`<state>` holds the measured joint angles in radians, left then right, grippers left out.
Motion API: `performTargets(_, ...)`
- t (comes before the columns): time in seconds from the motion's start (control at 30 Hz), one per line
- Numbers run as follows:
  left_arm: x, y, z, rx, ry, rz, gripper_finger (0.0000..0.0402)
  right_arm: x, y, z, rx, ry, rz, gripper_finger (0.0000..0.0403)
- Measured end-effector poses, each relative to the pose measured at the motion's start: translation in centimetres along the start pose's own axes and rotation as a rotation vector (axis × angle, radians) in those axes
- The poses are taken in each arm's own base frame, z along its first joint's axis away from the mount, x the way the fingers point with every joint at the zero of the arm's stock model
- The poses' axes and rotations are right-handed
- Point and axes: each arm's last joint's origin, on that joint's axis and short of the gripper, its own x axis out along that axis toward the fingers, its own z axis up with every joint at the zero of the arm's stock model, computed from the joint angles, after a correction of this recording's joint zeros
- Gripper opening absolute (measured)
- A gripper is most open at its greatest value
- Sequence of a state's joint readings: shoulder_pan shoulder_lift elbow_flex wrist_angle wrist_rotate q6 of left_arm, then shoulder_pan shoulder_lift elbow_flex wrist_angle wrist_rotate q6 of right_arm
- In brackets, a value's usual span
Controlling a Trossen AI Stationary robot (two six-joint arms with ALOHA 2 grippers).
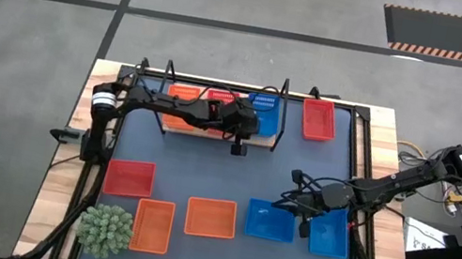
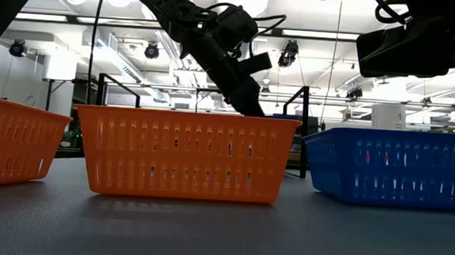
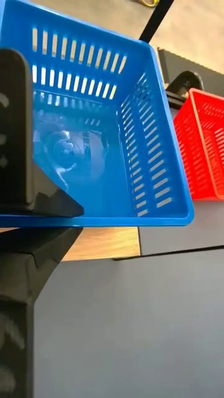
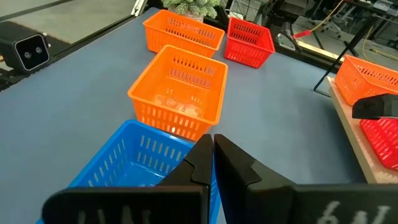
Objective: Stack baskets on shelf by color
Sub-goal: Put the top blue basket on the shelf
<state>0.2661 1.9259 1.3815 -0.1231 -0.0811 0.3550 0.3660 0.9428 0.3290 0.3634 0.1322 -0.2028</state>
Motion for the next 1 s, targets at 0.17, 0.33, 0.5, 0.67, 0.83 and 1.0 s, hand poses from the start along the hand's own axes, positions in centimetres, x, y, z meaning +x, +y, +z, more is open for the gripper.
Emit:
performTargets(0.17, 0.01, 0.11, -0.03, -0.003, 0.0, 0.003, 0.0001, 0.0, 0.0, -0.01, 0.0, 0.001, 0.0, 0.0009)
performTargets(0.33, 0.02, 0.13, -0.04, -0.009, 0.0, 0.003, 0.0005, 0.0, 0.02, -0.12, -0.001, 0.012, 0.003, 0.0009)
performTargets(0.5, 0.06, 0.11, -0.07, -0.009, 0.001, 0.003, 0.0017, 0.0, 0.03, -0.13, -0.001, 0.013, 0.003, 0.0009)
performTargets(0.67, 0.08, 0.11, -0.07, -0.009, 0.001, 0.003, 0.0022, 0.0, 0.03, -0.13, -0.001, 0.013, 0.003, 0.0009)
performTargets(0.83, 0.1, 0.1, -0.09, -0.01, 0.002, 0.003, 0.0023, 0.0, 0.03, -0.13, 0.001, 0.013, 0.003, 0.0009)
performTargets(1.0, -0.04, -0.11, 0.06, -0.009, -0.001, 0.001, 0.0023, 0.0, 0.02, -0.13, 0.002, 0.013, 0.003, 0.0009)
